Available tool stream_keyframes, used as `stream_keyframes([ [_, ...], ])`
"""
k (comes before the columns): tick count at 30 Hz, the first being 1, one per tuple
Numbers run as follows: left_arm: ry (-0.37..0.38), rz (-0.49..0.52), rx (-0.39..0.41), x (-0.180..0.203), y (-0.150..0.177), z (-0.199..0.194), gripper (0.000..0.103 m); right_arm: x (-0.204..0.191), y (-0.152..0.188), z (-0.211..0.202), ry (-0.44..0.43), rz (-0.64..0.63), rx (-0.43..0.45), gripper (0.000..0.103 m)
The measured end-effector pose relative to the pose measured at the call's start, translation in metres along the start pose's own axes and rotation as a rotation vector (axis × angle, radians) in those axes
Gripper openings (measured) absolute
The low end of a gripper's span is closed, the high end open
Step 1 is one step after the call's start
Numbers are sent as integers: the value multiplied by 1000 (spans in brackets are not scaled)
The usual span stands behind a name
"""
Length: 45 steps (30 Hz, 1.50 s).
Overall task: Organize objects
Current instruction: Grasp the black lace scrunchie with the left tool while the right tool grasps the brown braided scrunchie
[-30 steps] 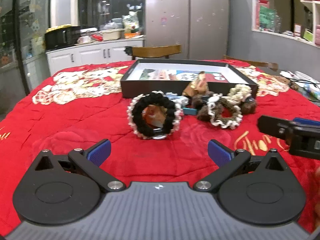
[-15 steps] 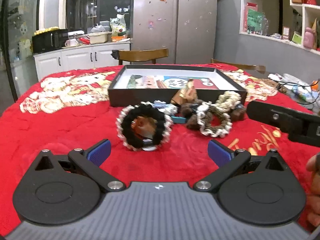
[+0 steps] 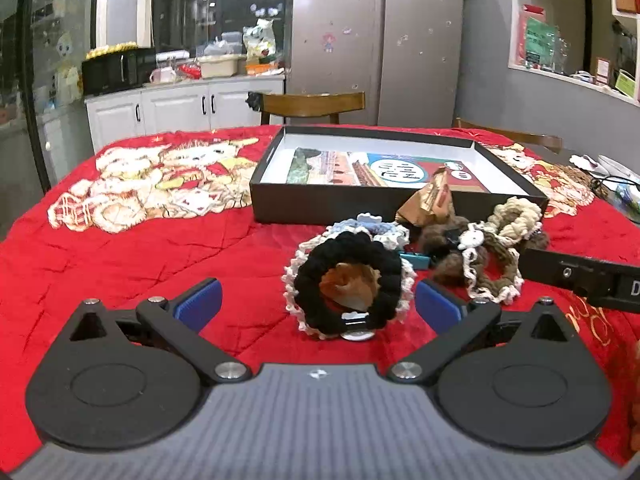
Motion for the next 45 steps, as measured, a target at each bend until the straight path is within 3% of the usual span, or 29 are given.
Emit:
stream_keyframes([
  [8,11,-95,-41,-13,3,18,103,8,1,29,13,68,-72,71],
  [20,57,-91,-30,-2,6,15,102,2,0,36,6,64,-77,71],
  [24,104,-82,-27,9,7,9,96,0,0,36,1,54,-81,71],
  [27,107,-44,-16,18,7,6,90,0,0,36,-6,57,-83,73],
  [29,86,-35,-11,18,6,6,66,0,1,36,-9,60,-80,73],
  [32,96,-88,-42,12,8,13,51,1,1,36,-11,66,-80,74],
  [39,91,-130,-54,6,10,17,33,1,1,36,-19,66,-83,74],
  [43,78,-132,-42,4,11,16,31,1,2,37,-4,61,-93,43],
  [45,69,-132,-35,3,10,14,30,3,4,40,30,58,-107,16],
])
Point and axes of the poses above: each gripper's, at about its wrist camera, not at the fingertips, and z roughly the way its jaws point, x to its right, y to its underside, the point moved 7 cm from there along z, roughly the way its jaws point, and after that the axes turned 4 degrees about x, right-handed, at the moved point
